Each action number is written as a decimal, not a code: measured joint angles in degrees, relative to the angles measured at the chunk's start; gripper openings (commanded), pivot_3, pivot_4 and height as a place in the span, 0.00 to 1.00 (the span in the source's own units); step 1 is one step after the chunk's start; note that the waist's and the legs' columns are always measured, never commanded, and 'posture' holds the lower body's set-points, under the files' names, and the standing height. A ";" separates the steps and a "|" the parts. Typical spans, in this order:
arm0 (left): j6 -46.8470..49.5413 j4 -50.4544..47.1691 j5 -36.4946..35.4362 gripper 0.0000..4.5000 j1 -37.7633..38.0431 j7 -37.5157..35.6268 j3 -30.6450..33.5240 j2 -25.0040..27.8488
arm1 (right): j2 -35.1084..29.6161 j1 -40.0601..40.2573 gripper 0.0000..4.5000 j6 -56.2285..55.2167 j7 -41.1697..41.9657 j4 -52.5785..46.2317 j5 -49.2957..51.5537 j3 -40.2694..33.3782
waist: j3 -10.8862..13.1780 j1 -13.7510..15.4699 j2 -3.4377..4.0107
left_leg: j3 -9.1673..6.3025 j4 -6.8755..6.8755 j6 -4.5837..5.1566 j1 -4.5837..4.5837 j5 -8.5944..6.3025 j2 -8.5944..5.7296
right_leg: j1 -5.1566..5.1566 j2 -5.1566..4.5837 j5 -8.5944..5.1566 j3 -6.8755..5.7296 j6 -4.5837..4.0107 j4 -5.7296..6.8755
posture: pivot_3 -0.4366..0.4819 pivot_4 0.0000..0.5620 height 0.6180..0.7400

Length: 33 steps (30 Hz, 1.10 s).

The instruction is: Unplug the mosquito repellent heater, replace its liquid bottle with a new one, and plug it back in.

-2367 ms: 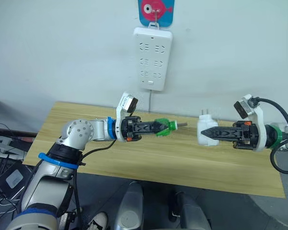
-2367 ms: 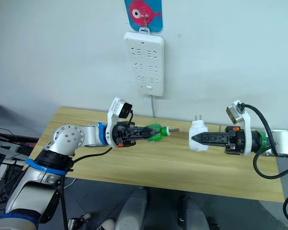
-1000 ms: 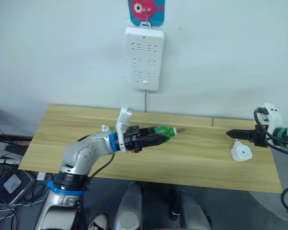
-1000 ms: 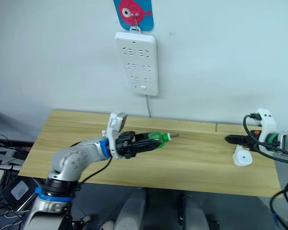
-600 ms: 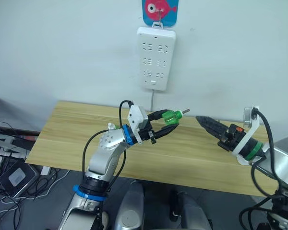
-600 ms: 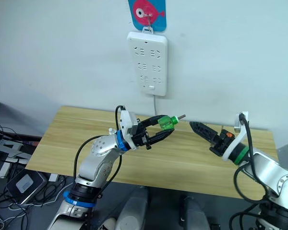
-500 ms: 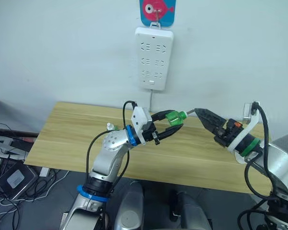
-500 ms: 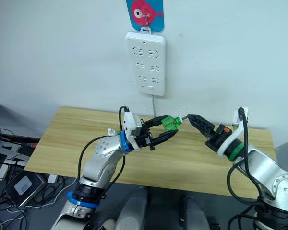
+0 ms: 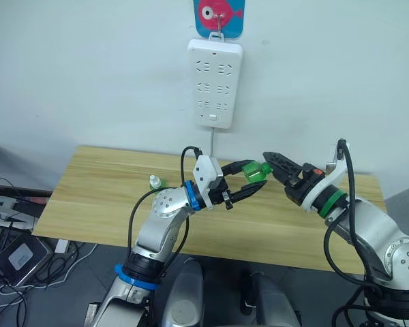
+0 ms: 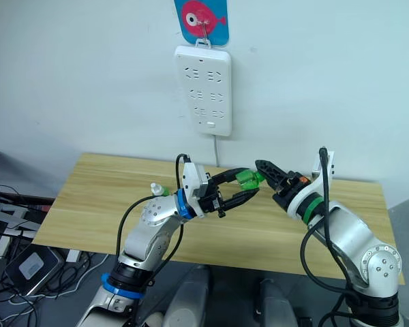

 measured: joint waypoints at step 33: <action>11.75 -0.64 0.12 1.00 -8.23 -13.97 -4.60 12.24 | -8.39 6.84 0.17 -28.73 33.46 33.09 -86.51 18.40 | 0.03 -0.83 0.02 | 0.03 -0.04 0.00 0.05 0.01 0.01 | -0.06 0.03 -0.23 -0.01 0.21 0.03 | 0.84 0.57 1.00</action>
